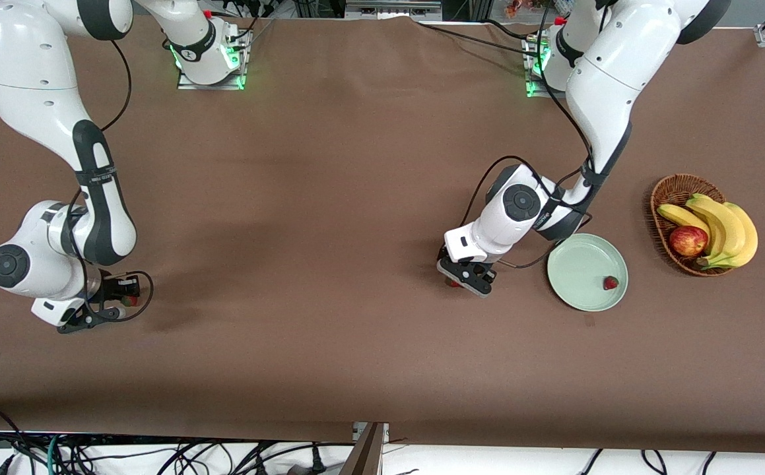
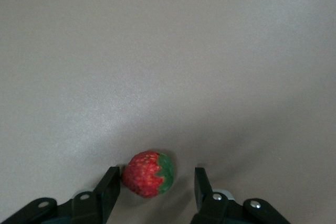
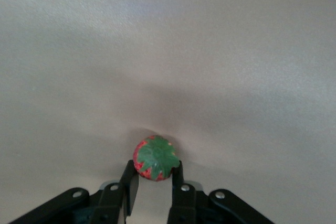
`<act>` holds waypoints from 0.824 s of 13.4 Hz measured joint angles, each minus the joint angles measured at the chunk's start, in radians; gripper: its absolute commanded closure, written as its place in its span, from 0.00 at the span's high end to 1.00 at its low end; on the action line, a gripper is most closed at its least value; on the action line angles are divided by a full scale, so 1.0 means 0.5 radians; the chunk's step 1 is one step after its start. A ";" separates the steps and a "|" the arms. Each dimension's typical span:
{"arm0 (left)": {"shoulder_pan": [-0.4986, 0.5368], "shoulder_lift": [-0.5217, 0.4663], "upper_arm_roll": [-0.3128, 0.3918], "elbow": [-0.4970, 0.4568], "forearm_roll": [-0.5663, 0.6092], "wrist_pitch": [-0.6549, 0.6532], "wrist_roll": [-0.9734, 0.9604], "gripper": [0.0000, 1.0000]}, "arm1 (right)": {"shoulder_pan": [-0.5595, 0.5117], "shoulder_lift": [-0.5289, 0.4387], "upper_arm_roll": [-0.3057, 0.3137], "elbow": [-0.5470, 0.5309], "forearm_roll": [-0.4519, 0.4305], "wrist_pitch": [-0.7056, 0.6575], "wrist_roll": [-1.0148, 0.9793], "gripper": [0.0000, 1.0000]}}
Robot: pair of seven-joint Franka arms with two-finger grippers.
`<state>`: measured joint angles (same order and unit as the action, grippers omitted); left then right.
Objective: Collect all strawberries into plate
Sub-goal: 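Grasp the mid-table strawberry with the left gripper while the right gripper grasps the last, then release the strawberry on the plate while the right gripper sets one mid-table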
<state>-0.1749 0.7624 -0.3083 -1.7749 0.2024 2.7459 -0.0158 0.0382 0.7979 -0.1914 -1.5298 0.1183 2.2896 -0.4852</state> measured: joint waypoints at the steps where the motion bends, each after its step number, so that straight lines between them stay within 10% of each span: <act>1: 0.000 0.004 0.014 0.001 0.020 0.015 0.000 0.00 | 0.000 -0.001 0.018 0.001 0.014 0.003 0.000 0.11; 5: 0.067 -0.041 0.038 0.034 0.054 -0.046 0.015 0.00 | 0.073 -0.023 0.179 0.084 0.032 0.001 0.251 0.11; 11: 0.291 -0.452 0.021 0.079 0.056 -1.046 0.464 0.00 | 0.705 -0.058 0.397 0.218 0.044 -0.096 1.689 0.12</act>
<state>-0.0295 0.5362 -0.2979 -1.7356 0.2304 2.2228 0.2164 0.3906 0.7690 0.0070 -1.4210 0.1401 2.2415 0.3595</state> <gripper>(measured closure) 0.604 0.705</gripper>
